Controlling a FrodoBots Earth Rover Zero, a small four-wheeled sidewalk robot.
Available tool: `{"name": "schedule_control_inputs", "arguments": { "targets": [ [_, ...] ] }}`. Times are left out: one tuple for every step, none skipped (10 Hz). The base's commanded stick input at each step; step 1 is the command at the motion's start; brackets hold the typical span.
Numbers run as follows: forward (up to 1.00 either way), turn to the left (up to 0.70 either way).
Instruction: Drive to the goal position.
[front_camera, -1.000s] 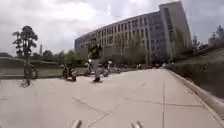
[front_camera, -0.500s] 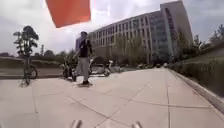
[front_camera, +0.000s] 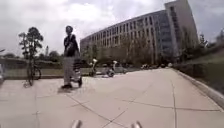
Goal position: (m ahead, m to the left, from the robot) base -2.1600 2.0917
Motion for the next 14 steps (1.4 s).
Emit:
{"name": "schedule_control_inputs", "arguments": {
  "targets": [
    [0.85, 0.34],
    [0.85, 0.34],
    [0.85, 0.34],
    [0.85, 0.34],
    [0.85, 0.34],
    [0.85, 0.34],
    [0.08, 0.01],
    [0.07, 0.00],
    [0.05, 0.00],
    [0.05, 0.00],
    [0.05, 0.00],
    [0.04, 0.00],
    [0.05, 0.00],
    [0.05, 0.00]
  ]
}}
